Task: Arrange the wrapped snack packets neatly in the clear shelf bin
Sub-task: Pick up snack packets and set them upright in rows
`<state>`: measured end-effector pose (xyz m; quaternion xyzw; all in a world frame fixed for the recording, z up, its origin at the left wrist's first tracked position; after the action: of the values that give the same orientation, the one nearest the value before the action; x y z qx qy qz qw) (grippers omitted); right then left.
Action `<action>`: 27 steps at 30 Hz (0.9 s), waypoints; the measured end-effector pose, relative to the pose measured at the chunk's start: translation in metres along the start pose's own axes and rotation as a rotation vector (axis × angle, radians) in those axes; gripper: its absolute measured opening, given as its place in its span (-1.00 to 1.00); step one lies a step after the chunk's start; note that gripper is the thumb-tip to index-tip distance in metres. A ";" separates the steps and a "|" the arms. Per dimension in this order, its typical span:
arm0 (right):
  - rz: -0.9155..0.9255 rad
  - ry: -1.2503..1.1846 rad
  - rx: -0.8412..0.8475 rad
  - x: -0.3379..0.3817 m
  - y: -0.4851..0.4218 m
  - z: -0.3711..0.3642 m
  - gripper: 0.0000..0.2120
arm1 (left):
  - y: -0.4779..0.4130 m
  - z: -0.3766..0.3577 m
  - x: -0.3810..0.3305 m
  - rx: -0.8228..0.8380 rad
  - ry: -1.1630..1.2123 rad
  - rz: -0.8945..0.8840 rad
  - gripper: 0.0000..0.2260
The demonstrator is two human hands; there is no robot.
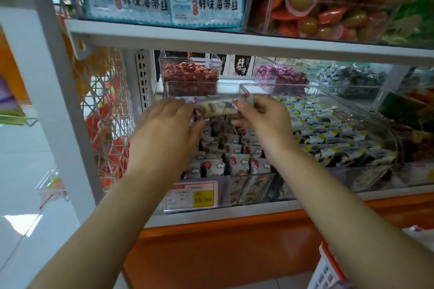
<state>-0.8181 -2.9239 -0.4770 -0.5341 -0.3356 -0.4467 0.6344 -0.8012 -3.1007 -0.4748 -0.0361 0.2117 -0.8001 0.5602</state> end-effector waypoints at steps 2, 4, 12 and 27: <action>0.022 0.127 -0.036 -0.005 -0.029 -0.008 -0.88 | -0.005 -0.010 0.015 0.121 -0.133 0.051 -0.51; 0.060 0.308 -0.047 -0.008 -0.056 -0.019 -0.82 | -0.008 -0.019 0.028 0.222 -0.114 0.099 -0.49; 0.260 0.955 0.166 -0.007 -0.128 -0.060 -0.86 | -0.007 -0.026 0.038 0.230 0.066 0.055 -0.56; -0.012 1.023 0.351 -0.040 -0.164 -0.076 -0.81 | -0.004 -0.024 0.036 0.212 0.103 0.037 -0.57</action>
<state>-0.9890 -2.9951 -0.4667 -0.1327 -0.0567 -0.5907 0.7939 -0.8251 -3.1257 -0.5020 0.0684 0.1553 -0.8083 0.5637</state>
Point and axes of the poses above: each hand's wrist, its own y-axis away from the middle knuckle, its own z-axis out of the back of the hand, x = y × z, the point moved 4 cm from there along -y, towards the middle knuckle, and after that the axes turned 14 degrees about x, right-handed, at the moved point
